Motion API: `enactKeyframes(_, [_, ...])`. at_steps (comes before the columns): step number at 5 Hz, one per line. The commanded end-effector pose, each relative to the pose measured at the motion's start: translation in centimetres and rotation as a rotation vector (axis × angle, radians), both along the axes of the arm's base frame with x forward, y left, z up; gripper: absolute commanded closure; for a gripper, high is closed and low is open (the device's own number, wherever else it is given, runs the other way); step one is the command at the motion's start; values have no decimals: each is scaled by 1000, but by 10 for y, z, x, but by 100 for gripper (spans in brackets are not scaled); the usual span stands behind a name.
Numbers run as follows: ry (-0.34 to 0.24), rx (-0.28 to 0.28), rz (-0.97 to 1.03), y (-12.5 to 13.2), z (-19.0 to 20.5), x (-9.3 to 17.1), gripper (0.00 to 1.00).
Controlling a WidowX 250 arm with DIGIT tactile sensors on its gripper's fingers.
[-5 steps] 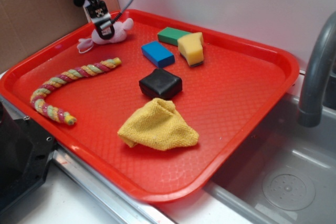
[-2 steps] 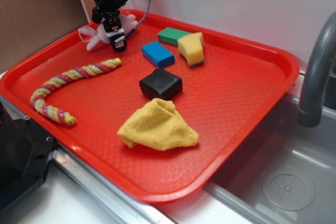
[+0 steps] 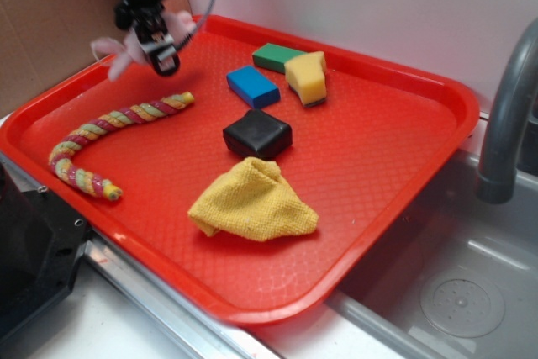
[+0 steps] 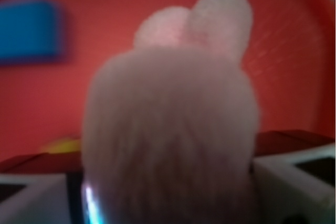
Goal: Grab the pink bunny.
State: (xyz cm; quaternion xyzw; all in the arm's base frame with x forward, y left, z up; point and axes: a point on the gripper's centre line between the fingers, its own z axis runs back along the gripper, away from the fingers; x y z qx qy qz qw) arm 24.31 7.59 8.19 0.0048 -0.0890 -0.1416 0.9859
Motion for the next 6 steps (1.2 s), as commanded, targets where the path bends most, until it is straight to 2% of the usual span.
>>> enactKeyframes(1, [82,-189,202,-75,113,-12,100])
enactKeyframes(2, [120,-178,218,-102,137,-24,100])
enactKeyframes(3, [109,-93,303,-113,131,-28,100])
enactKeyframes(4, [74,-52,376,-118,128,-37,100])
enactKeyframes(5, [75,-57,428,-119,125,-51,100])
enactKeyframes(6, [125,-65,377,-125,119,-79,100])
